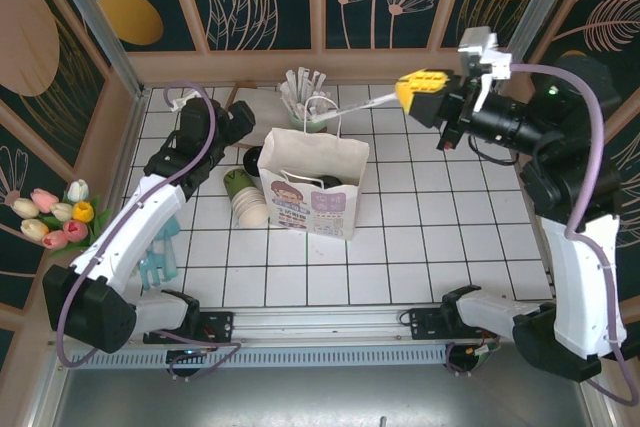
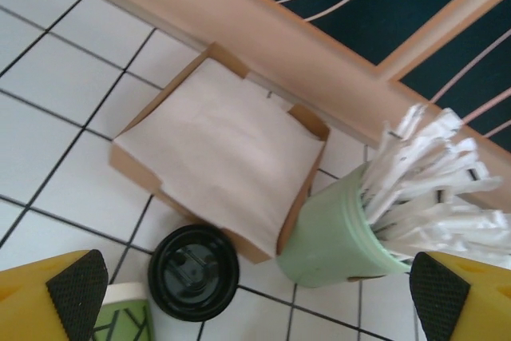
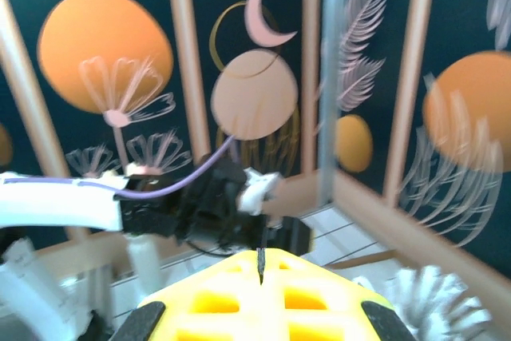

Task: Pack the takeout coffee

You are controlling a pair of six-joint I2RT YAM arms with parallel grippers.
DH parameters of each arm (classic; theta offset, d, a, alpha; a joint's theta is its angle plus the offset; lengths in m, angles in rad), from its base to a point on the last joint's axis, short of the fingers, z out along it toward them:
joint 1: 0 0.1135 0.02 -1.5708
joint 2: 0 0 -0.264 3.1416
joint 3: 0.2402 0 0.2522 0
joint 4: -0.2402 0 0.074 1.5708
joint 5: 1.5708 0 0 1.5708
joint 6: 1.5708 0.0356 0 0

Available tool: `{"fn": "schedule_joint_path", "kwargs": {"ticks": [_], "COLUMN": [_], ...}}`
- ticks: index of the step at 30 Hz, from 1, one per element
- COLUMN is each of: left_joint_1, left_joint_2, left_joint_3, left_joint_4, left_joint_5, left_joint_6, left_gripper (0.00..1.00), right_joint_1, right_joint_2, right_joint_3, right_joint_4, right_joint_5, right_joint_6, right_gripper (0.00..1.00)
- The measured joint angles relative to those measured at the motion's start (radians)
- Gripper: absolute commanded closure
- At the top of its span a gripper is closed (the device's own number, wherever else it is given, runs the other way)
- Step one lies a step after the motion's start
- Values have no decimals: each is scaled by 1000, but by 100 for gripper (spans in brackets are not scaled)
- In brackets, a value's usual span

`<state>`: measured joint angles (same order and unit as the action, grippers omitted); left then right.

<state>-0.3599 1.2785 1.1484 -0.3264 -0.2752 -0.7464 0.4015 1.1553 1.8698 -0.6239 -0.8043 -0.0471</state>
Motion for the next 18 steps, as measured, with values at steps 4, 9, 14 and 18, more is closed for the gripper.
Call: {"fn": "schedule_joint_path", "kwargs": {"ticks": [4,9,14,18], "left_joint_1": [0,0,15,52], "left_joint_2": [8,8,8,13], "left_joint_3": [0,-7,-20,-47], "left_joint_4": [-40,-48,-40,-4], "left_joint_5": [-27,-29,-28,-22], "left_joint_6": [-16,-19,-34,-32], "left_gripper": [1,2,2,1], "right_joint_1": [101,209,248,248], "right_joint_2": [42,166,279,284], "right_joint_3": [-138,-277,-303,-405], "right_joint_4": [48,151,222,301], "right_joint_5": [-31,23,47,48], "right_joint_6": [2,3,2,1], "right_gripper": [100,100,100,96]}}
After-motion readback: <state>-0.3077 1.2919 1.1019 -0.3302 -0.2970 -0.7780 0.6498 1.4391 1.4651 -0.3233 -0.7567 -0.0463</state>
